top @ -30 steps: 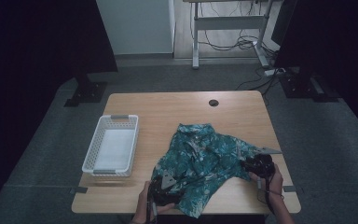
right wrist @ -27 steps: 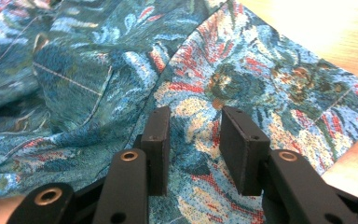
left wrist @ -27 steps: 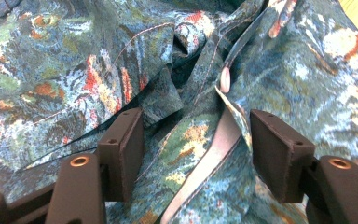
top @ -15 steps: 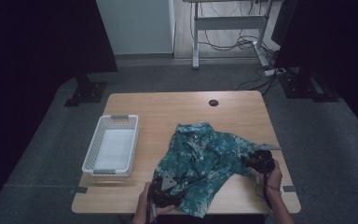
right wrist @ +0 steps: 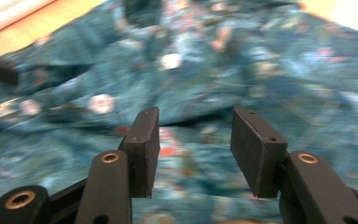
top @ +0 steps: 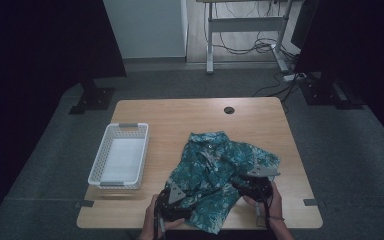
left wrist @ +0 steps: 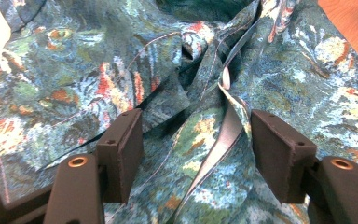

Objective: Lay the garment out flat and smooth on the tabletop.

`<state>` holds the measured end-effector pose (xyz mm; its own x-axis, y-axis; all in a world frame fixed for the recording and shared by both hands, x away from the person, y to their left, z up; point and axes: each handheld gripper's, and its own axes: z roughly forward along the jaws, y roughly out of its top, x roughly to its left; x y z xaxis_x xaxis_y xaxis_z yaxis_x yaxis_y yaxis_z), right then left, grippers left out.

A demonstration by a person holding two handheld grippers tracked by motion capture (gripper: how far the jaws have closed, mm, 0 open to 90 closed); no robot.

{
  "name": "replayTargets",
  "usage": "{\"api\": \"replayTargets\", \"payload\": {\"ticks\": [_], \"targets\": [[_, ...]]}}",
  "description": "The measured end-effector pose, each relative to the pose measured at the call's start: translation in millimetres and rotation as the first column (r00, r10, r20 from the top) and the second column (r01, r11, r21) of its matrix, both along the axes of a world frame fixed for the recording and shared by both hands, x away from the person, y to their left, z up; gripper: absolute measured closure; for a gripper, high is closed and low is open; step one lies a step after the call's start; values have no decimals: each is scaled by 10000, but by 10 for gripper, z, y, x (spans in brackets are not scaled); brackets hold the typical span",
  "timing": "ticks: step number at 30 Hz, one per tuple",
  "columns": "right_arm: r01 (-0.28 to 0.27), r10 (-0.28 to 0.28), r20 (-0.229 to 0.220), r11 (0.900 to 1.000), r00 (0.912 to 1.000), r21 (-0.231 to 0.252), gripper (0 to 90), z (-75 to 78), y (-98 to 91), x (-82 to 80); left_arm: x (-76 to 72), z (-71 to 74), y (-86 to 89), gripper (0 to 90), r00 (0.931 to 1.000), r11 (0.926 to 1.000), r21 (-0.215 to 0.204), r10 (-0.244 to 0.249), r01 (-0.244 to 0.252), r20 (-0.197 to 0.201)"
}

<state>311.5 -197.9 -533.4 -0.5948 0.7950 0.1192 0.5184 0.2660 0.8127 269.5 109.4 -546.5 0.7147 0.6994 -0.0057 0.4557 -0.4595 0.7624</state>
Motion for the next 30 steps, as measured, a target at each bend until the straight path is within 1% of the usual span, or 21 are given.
{"api": "replayTargets", "payload": {"ticks": [2,6,8,10,13,14,15,21,26,30], "targets": [[-291,291,-56,9996,9996,-23,515,-25,104,-47,1,1,18,354,10000,10000,-47,-11,11,-11],[-779,774,-159,9966,9969,-272,505,-96,283,-120,15,-3,41,351,10000,10000,-93,20,-20,-1],[-871,862,-201,9951,9961,-459,496,-137,340,-139,21,-8,47,349,10000,10000,-91,18,-18,-6],[-863,849,-314,9951,9959,-488,490,-178,365,-146,24,-11,53,346,10000,10000,-86,48,-48,-3],[-815,788,-473,9949,9958,-595,489,-232,364,-148,31,-4,69,346,10000,9999,-130,99,-99,-15],[-798,767,-474,9944,9959,-687,492,-249,362,-150,34,-1,76,346,9999,9998,-176,124,-124,3],[-775,749,-397,9945,9964,-702,491,-258,358,-156,37,3,83,345,9999,9996,-218,154,-154,-1],[-765,739,-380,9943,9965,-744,492,-259,341,-172,49,11,116,345,9997,9992,-309,255,-255,-3],[-784,762,-307,9937,9966,-796,492,-265,301,-247,49,16,136,344,9994,9987,-375,344,-344,-8],[-805,781,-390,9946,9962,-661,493,-268,193,-345,50,40,169,341,9984,9978,-394,543,-538,126]]}}
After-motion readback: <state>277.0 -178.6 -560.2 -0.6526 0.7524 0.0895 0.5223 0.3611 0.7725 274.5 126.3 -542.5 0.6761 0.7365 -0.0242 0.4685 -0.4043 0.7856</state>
